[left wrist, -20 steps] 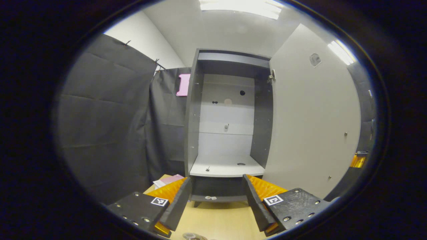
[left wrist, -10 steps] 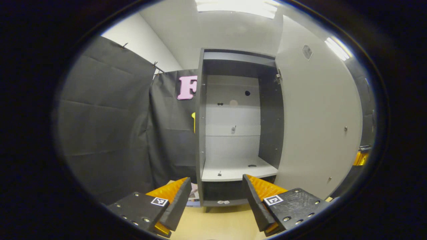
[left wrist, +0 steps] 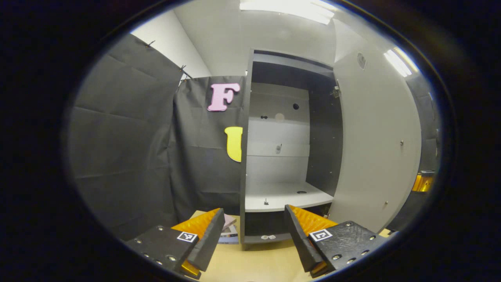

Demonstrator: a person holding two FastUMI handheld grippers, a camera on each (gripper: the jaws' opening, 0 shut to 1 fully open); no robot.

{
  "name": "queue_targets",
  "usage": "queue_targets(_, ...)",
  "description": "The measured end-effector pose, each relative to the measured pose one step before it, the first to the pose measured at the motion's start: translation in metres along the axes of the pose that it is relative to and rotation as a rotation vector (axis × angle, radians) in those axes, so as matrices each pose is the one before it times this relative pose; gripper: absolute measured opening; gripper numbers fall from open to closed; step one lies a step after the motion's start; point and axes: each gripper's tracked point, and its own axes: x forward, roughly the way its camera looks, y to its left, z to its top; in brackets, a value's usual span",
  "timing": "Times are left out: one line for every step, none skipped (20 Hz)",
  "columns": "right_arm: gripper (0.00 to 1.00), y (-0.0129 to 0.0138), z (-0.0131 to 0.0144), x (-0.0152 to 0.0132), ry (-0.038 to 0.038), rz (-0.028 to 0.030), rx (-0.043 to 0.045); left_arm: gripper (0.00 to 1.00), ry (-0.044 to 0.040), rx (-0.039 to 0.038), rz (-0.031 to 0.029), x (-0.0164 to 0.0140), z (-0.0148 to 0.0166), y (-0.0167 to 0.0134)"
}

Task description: Open the cabinet door with the right hand, grasp the bottle in the cabinet with the left hand and place it on the coaster, then close the cabinet door with the right hand.

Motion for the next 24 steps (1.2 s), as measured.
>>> queue_targets(0.94,0.00163,-0.00239,0.00049,0.00391,-0.02072,0.00078,0.88,0.00806,-0.00553,-0.00420,0.00147,-0.00215,0.00472)
queue_targets(0.94,0.00050,-0.00235,0.00075,0.00292,-0.02220,-0.00193,0.94,0.00474,-0.00792,-0.00130,0.00024,0.00027,0.00418)
queue_targets(0.94,0.00218,-0.00083,0.00013,-0.00342,-0.01472,-0.00215,0.93,-0.00437,-0.00805,-0.00517,0.00193,0.00010,0.00231)
queue_targets(0.94,0.00327,-0.00102,0.00121,-0.00245,-0.01165,-0.00272,0.93,-0.00602,0.00229,-0.00375,0.00090,0.00263,0.00269)
queue_targets(0.94,0.00003,-0.00257,0.00245,0.00186,-0.00811,-0.00195,0.88,0.00175,0.01060,0.00072,-0.00037,-0.00035,0.00299)
queue_targets(0.94,-0.00145,-0.00178,0.00041,0.00474,-0.00536,0.00123,0.88,0.00220,0.00824,0.00122,0.00125,-0.00081,0.00228)
queue_targets(0.94,0.00112,-0.00030,0.00066,0.00224,-0.00022,0.00452,0.93,0.00069,0.00228,-0.00262,0.00145,-0.00066,-0.00052)
queue_targets(0.94,0.00046,0.00019,0.00086,0.00045,0.00368,0.00468,0.93,0.00023,0.00319,0.00442,0.00094,0.00016,0.00149)
queue_targets(0.94,0.00028,-0.00042,-0.00034,-0.00223,0.00701,0.00214,0.88,-0.00094,0.00630,0.01494,0.00012,0.00059,0.00321)
queue_targets(0.94,0.00024,-0.00067,-0.00055,0.00170,0.00546,0.00188,0.88,-0.01099,0.00794,0.01469,-0.00190,0.00376,0.00267)
queue_targets(0.94,0.00018,0.00032,-0.00082,-0.00344,0.00505,0.00040,0.88,-0.01939,0.00938,0.01135,-0.00262,0.00660,0.00074)
queue_targets(0.94,0.00144,-0.00089,0.00014,-0.00608,0.00469,-0.00358,0.88,-0.01647,0.01096,0.00795,-0.00266,0.00425,-0.00123)
queue_targets(0.94,0.00110,-0.00112,0.00057,-0.01133,0.00332,-0.00209,0.88,-0.01523,0.01488,0.00635,-0.00444,0.00411,-0.00074)
queue_targets(0.94,0.00167,-0.00084,0.00098,-0.00912,0.00148,0.00098,0.88,-0.01932,0.02191,0.00867,-0.00391,0.00592,0.00054)
queue_targets(0.94,0.00272,-0.00225,0.00191,-0.00205,0.00198,0.00345,0.88,-0.01078,0.02479,0.00818,-0.00546,0.00322,0.00001)
queue_targets(0.94,0.00414,-0.00367,0.00278,0.00752,0.00316,0.00007,0.88,0.00000,0.02843,0.00695,-0.00385,0.00071,-0.00056)
queue_targets(0.94,0.00376,-0.00273,0.00397,0.00741,0.00518,-0.00342,0.88,-0.00583,0.01799,0.00268,-0.00215,0.00167,-0.00071)
queue_targets(0.94,0.00257,-0.00127,0.00303,0.00592,0.00433,-0.00202,0.87,-0.00472,0.00213,-0.00750,-0.00220,0.00207,-0.00307)
queue_targets(0.94,-0.00003,-0.00077,0.00304,0.00180,0.00461,0.00218,0.87,-0.00750,-0.00526,0.00091,-0.00231,0.00252,-0.00085)
queue_targets(0.94,0.00242,-0.00128,0.00118,0.00133,0.00753,0.00173,0.87,-0.00959,-0.00119,0.01669,-0.00169,0.00298,0.00394)
queue_targets(0.94,0.00364,-0.00244,-0.00110,0.00231,0.00980,-0.00004,0.88,-0.00214,0.00321,0.01104,0.00001,0.00047,0.00400)
queue_targets(0.94,0.00373,-0.00138,-0.00060,0.00253,0.00896,-0.00089,0.88,0.01138,0.00630,-0.00222,-0.00027,-0.00454,-0.00118)
queue_targets(0.94,0.00550,-0.00224,-0.00122,0.00497,0.01223,-0.00245,0.88,0.00621,0.00505,0.00369,-0.00018,-0.00257,0.00125)
queue_targets(0.94,0.00498,-0.00313,-0.00097,0.00768,0.01299,-0.00605,0.88,0.00208,0.00300,-0.00051,0.00004,0.00032,-0.00020)
